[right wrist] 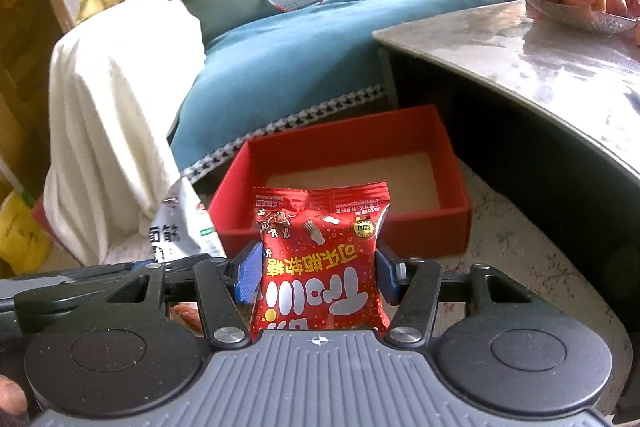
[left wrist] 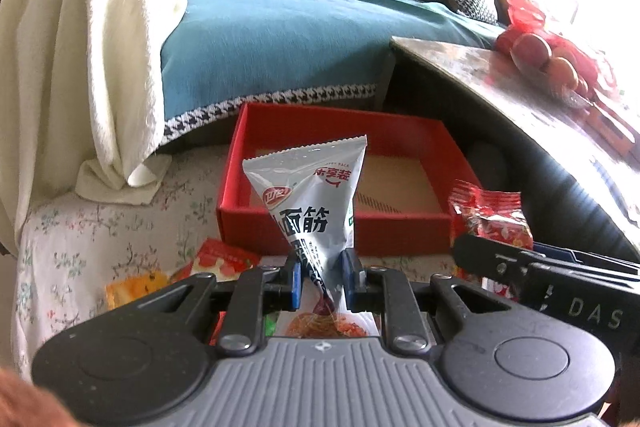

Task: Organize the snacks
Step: 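Carry both packets over the red box and open both grippers to drop them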

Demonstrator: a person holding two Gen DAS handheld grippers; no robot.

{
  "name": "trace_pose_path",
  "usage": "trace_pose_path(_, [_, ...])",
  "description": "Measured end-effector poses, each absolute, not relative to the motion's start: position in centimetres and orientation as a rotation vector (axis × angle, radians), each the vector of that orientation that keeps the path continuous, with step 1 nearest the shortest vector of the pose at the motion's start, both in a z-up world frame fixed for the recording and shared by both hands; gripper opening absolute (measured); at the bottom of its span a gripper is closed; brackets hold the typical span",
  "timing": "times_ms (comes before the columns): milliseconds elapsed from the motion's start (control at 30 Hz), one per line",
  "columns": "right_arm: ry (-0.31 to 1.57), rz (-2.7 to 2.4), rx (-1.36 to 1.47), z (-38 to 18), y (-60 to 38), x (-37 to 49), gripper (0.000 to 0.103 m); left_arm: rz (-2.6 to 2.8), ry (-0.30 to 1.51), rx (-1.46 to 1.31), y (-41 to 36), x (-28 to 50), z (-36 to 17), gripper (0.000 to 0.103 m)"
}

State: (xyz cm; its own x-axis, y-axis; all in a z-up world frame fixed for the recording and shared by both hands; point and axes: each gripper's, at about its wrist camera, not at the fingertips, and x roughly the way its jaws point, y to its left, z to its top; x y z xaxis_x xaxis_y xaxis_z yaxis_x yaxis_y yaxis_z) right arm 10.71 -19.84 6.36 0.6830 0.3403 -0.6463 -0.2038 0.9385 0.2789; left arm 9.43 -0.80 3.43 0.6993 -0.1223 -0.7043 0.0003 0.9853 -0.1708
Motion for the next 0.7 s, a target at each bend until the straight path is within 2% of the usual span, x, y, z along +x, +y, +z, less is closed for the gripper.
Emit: trace_pose_path(700, [0.733,0.248,0.180,6.8,-19.7,21.0,0.064,-0.040,0.758,-0.125,-1.8,18.9,4.0,0.015])
